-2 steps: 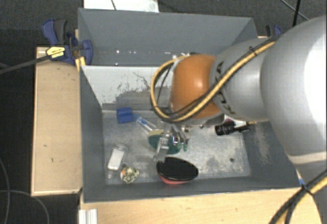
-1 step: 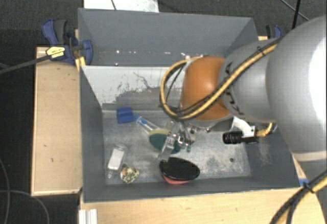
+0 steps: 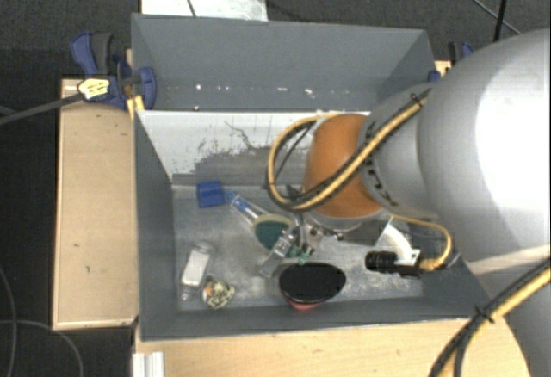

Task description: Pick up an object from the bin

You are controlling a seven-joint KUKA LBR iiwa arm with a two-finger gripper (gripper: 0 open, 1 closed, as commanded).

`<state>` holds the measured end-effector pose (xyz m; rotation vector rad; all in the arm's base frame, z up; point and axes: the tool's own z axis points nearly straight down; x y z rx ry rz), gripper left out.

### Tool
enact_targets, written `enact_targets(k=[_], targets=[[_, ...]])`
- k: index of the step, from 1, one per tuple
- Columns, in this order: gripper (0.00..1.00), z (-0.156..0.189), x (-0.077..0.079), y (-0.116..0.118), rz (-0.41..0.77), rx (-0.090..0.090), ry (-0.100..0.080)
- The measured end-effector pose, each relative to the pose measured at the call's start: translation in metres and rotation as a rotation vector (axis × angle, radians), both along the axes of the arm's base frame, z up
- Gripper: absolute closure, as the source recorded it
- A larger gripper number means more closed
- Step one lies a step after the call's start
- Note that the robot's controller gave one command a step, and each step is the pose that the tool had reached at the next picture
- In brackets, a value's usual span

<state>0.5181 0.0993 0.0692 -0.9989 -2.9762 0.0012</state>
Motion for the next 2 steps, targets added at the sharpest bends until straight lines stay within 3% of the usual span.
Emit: enact_targets(k=[1,2], targets=[[0.00,0.0001,0.0002,0.0000,-0.002,0.000,-0.001],[1.00,0.0000,0.0001,0.0000,-0.003,0.001,0.000]])
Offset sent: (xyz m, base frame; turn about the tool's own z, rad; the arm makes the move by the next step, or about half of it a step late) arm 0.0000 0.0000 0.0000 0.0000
